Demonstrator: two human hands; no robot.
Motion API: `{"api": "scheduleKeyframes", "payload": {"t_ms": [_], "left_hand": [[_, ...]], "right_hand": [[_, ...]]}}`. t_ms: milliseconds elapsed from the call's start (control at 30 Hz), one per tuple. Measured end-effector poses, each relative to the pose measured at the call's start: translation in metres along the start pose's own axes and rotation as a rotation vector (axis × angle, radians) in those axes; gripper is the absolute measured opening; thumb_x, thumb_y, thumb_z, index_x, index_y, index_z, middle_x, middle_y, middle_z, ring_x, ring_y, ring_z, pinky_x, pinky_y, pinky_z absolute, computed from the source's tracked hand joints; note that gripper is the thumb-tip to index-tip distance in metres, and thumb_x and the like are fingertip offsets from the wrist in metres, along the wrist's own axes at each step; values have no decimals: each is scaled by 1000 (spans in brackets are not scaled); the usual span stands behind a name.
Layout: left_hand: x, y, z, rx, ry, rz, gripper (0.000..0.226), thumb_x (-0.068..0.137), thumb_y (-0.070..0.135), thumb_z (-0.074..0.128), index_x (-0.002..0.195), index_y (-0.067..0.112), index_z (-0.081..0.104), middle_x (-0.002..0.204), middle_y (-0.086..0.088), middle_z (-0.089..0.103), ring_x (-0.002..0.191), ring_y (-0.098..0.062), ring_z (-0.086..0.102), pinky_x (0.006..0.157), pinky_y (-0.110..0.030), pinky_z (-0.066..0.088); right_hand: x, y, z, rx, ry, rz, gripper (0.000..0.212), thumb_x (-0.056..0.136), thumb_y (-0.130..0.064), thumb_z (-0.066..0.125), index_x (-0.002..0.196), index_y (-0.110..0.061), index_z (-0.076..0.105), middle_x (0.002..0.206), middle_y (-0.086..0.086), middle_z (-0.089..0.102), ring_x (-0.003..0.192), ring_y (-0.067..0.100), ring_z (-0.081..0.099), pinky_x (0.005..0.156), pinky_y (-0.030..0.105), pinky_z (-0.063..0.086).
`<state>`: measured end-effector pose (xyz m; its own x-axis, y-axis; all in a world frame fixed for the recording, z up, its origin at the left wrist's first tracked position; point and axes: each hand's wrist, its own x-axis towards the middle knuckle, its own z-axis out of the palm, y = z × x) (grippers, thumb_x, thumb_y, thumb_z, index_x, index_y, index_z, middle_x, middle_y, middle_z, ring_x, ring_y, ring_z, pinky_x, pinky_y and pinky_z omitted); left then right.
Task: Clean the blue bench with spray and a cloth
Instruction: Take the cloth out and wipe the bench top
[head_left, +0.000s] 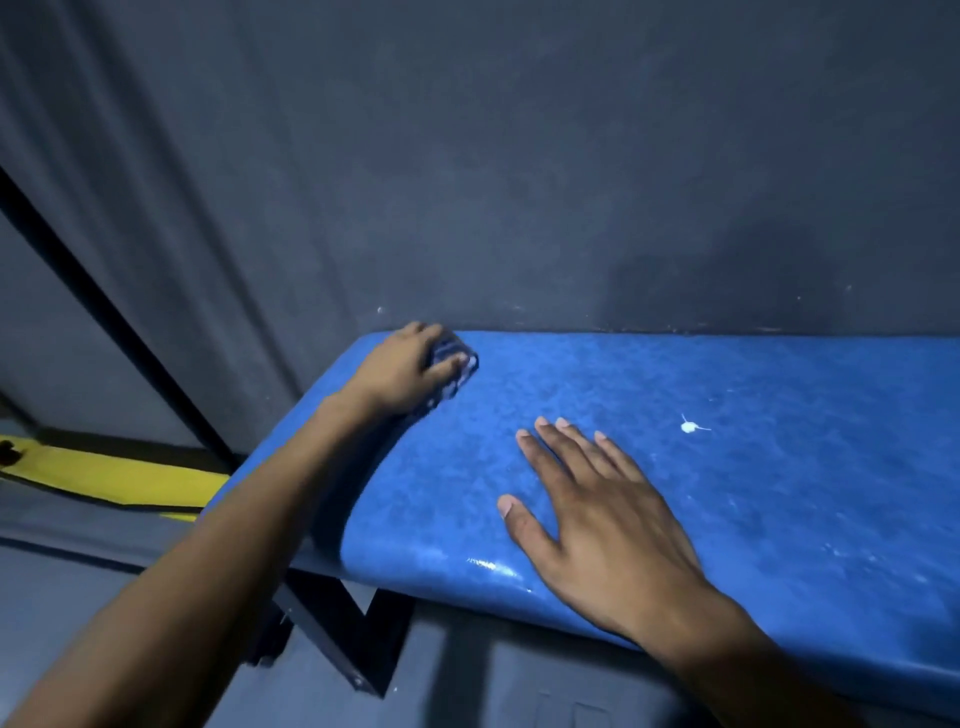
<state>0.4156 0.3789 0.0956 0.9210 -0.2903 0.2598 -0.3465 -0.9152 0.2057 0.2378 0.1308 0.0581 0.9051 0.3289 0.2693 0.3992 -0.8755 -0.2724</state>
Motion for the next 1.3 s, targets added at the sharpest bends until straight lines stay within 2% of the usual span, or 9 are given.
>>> {"api": "scheduleKeyframes", "payload": {"t_ms": [167, 333, 433, 567, 733, 900, 1033, 1167, 1300], "left_hand": [[51, -13, 22, 41, 139, -351, 46, 102, 47, 54, 130, 11, 62, 131, -24, 64, 124, -41, 59, 96, -43, 46], [-16, 20, 5, -34, 41, -75, 55, 91, 66, 46, 121, 23, 64, 118, -5, 68, 111, -24, 64, 91, -37, 48], [-54, 25, -5, -121, -6, 38, 43, 92, 64, 51, 118, 33, 64, 113, 8, 67, 100, -9, 64, 86, -30, 50], [1, 8, 7, -18, 105, -137, 32, 101, 45, 59, 113, 16, 66, 112, -12, 70, 106, -30, 66, 77, -34, 43], [60, 14, 32, -49, 293, -551, 44, 103, 39, 49, 130, 6, 60, 136, -28, 56, 130, -44, 53, 108, -46, 43], [60, -11, 26, -14, 281, -628, 45, 102, 37, 49, 133, 5, 57, 138, -29, 55, 132, -45, 50, 108, -48, 43], [29, 8, 18, 44, 170, -363, 47, 99, 49, 49, 119, 8, 61, 122, -27, 65, 118, -43, 61, 92, -45, 47], [-56, 31, -4, -38, 58, -30, 46, 88, 62, 46, 112, 27, 64, 106, -1, 69, 97, -23, 68, 79, -36, 50], [-70, 8, -18, -93, 39, -77, 44, 86, 65, 48, 109, 31, 64, 102, 4, 69, 81, -18, 72, 68, -32, 50]], "right_hand": [[0, 2, -1, 16, -1, -7, 76, 96, -66, 17, 162, -27, 21, 171, -6, 15, 156, 6, 2, 127, 35, 2], [-3, 3, 0, 27, 13, -5, 76, 97, -66, 18, 161, -26, 25, 170, -6, 18, 156, 7, 5, 127, 36, 5], [-1, 4, 1, 27, 24, -11, 76, 97, -66, 19, 161, -26, 26, 170, -7, 18, 156, 6, 6, 127, 36, 6], [1, 2, 1, 29, 24, -6, 75, 96, -66, 20, 160, -26, 28, 169, -7, 20, 156, 6, 7, 127, 37, 7], [0, 3, -2, 35, 3, -12, 73, 98, -66, 20, 161, -29, 22, 171, -10, 13, 156, 3, -1, 126, 33, -2], [-1, 3, -2, 47, 13, -16, 74, 97, -66, 20, 161, -28, 24, 170, -9, 14, 156, 4, 1, 127, 34, 1], [0, 4, -1, 42, 21, -13, 75, 97, -65, 21, 160, -27, 27, 170, -7, 18, 156, 6, 6, 127, 35, 3], [-1, 2, 0, 38, 36, -13, 75, 97, -66, 22, 160, -26, 30, 169, -7, 21, 156, 7, 9, 125, 34, 5], [0, 1, 1, 31, 39, -3, 74, 97, -65, 23, 159, -25, 32, 168, -6, 23, 156, 7, 12, 125, 34, 6]]}}
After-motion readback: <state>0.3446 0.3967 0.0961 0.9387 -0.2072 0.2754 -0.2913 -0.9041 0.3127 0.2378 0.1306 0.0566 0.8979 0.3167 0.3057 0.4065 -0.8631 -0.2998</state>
